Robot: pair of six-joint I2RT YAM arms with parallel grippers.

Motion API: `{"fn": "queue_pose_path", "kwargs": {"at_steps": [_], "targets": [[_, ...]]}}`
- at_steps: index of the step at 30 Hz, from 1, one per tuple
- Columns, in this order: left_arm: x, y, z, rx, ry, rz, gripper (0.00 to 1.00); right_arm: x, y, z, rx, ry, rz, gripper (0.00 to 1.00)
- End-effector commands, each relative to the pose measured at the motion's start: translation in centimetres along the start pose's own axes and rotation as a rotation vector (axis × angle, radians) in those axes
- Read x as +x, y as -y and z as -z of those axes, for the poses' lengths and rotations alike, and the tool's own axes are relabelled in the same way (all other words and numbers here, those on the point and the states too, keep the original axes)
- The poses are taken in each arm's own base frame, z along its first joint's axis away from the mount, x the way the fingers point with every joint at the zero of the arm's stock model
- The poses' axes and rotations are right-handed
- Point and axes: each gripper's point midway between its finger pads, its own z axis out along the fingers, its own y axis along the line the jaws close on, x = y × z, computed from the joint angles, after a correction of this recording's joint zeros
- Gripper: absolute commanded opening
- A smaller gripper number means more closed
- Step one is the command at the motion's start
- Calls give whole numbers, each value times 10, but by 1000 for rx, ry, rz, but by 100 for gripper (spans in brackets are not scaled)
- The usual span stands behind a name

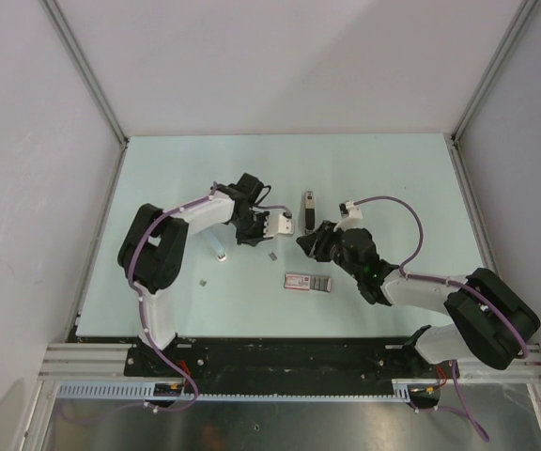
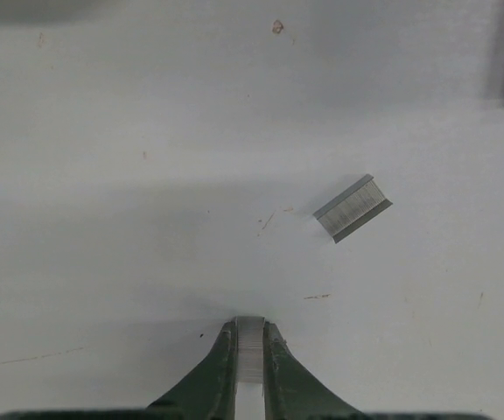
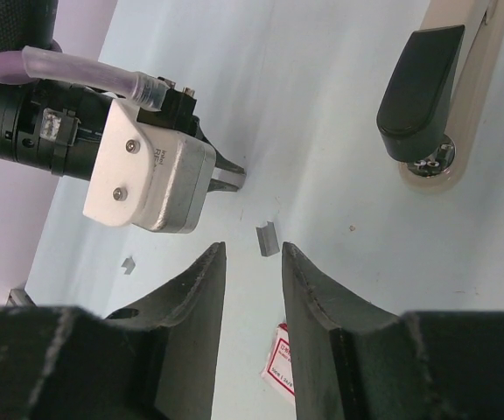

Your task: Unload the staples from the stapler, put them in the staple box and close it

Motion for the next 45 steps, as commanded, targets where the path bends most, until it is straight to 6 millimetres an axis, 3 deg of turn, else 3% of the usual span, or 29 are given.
{"fn": "queue_pose_path", "kwargs": {"at_steps": [1, 6, 13, 18, 22, 26, 28, 34, 40, 45], "targets": [[11, 20, -6, 51, -32, 46, 12, -14, -10, 2, -39, 53, -7, 37], [-5, 9, 6, 13, 16, 78, 4, -16, -12, 2, -50, 57, 0, 36], [-55, -13, 59, -61, 206, 151, 0, -23, -31, 15, -93, 77, 54, 42], [-95, -29, 119, -71, 440, 272, 0, -44, -41, 31, -115, 127, 78, 56], [-128, -38, 180, -5, 680, 376, 0, -71, -59, 46, -190, 206, 127, 71], [-159, -23, 236, 152, 886, 392, 1, -85, -85, 59, -317, 232, 157, 78], [-170, -13, 252, 236, 944, 391, 3, -88, -96, 63, -379, 226, 150, 79], [-190, 8, 275, 422, 1003, 428, 5, -102, -129, 75, -554, 223, 107, 76], [-207, 40, 276, 518, 1001, 387, 4, -122, -159, 83, -691, 247, 51, 71], [-213, 50, 277, 553, 1003, 371, 4, -128, -170, 82, -746, 251, 25, 69]]}}
